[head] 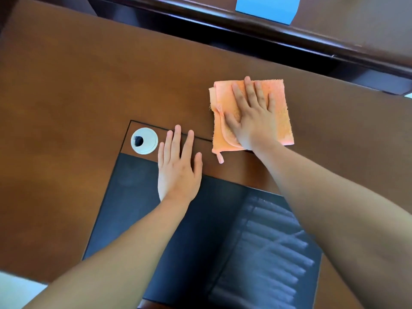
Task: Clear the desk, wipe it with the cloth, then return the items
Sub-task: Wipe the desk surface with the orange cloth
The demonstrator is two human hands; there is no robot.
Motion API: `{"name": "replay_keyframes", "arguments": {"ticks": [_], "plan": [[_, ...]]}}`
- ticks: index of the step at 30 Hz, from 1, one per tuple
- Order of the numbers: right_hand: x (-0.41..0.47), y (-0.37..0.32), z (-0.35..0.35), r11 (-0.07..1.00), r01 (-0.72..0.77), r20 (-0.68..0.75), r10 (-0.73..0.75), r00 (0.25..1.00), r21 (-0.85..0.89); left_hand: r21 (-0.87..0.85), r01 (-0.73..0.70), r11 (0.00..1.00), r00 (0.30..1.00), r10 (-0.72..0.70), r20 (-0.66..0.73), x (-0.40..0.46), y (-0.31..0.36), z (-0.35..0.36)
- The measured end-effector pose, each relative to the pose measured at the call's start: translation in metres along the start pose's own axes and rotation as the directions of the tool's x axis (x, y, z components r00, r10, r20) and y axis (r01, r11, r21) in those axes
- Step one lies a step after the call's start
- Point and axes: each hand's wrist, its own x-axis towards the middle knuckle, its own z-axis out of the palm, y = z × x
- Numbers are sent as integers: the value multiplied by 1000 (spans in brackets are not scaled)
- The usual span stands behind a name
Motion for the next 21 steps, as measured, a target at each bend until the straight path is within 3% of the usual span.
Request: {"name": "replay_keyframes", "arguments": {"ticks": [10,21], "plan": [[65,32,-25,1000,23,27,-23,999,-19,19,8,1000,1000,-9,20,0,-1,2],[-19,7,-9,999,-46,7,46,999,-19,-43,-7,999,1000,8,17,-1,-1,-1]]}}
